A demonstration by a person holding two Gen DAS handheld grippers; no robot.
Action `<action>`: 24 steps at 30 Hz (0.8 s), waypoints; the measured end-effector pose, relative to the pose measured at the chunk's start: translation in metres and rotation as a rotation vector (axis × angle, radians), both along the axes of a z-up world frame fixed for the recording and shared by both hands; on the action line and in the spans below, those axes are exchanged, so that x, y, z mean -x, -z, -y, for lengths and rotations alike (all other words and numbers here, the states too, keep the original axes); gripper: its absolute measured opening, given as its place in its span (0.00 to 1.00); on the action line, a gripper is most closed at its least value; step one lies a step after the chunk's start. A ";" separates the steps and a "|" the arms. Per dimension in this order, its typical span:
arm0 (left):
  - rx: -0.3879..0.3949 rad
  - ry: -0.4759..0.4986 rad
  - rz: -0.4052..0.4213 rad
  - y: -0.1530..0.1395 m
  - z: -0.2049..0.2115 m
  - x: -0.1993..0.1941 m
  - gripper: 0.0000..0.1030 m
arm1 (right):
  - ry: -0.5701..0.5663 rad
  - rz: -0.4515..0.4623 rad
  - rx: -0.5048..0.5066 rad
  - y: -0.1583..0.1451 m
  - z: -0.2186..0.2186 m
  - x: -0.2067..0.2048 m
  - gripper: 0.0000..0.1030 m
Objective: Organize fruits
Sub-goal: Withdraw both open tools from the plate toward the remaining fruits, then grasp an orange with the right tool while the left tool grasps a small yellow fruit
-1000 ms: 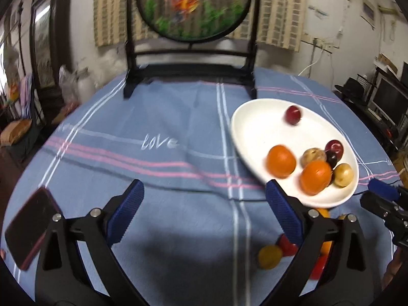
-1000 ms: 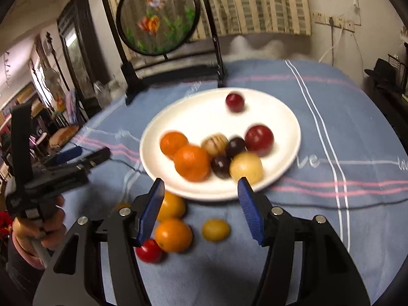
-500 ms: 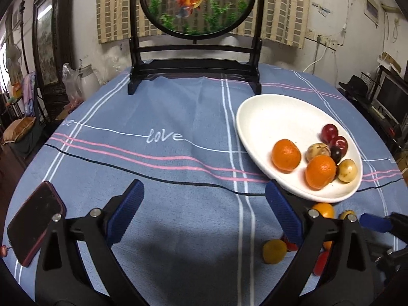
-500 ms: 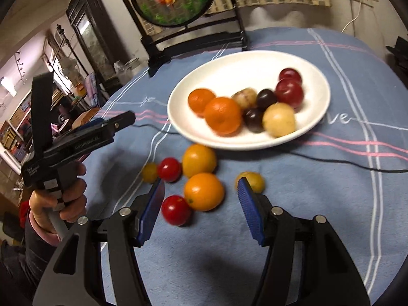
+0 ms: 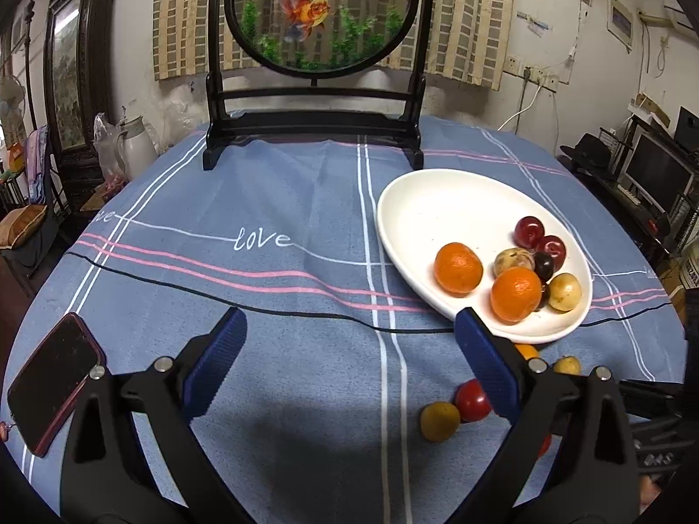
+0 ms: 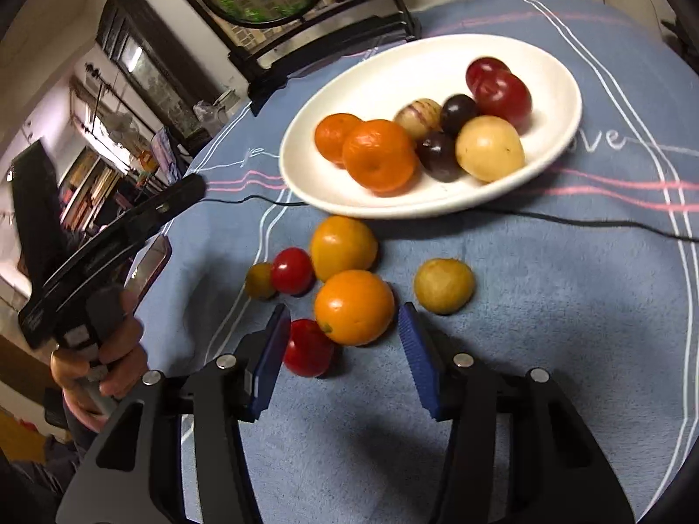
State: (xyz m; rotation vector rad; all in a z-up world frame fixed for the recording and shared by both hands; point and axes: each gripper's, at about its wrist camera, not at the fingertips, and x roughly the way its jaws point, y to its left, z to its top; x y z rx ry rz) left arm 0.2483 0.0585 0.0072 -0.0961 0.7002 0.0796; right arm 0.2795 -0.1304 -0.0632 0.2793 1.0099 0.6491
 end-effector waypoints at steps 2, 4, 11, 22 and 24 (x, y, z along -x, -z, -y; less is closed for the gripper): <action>-0.001 0.008 0.013 -0.003 0.002 0.003 0.95 | 0.006 -0.013 -0.005 0.003 0.000 -0.002 0.49; 0.005 0.015 0.019 -0.004 0.002 0.005 0.95 | 0.011 -0.033 -0.028 0.006 0.001 -0.004 0.49; 0.012 0.015 0.016 -0.005 0.001 0.005 0.95 | 0.023 -0.026 -0.025 0.008 -0.003 -0.005 0.45; 0.029 0.190 -0.073 0.005 0.004 0.002 0.93 | 0.046 0.052 -0.106 -0.014 0.016 0.004 0.39; 0.025 0.248 -0.097 0.011 0.011 0.003 0.83 | 0.057 0.080 -0.076 -0.017 0.016 0.006 0.39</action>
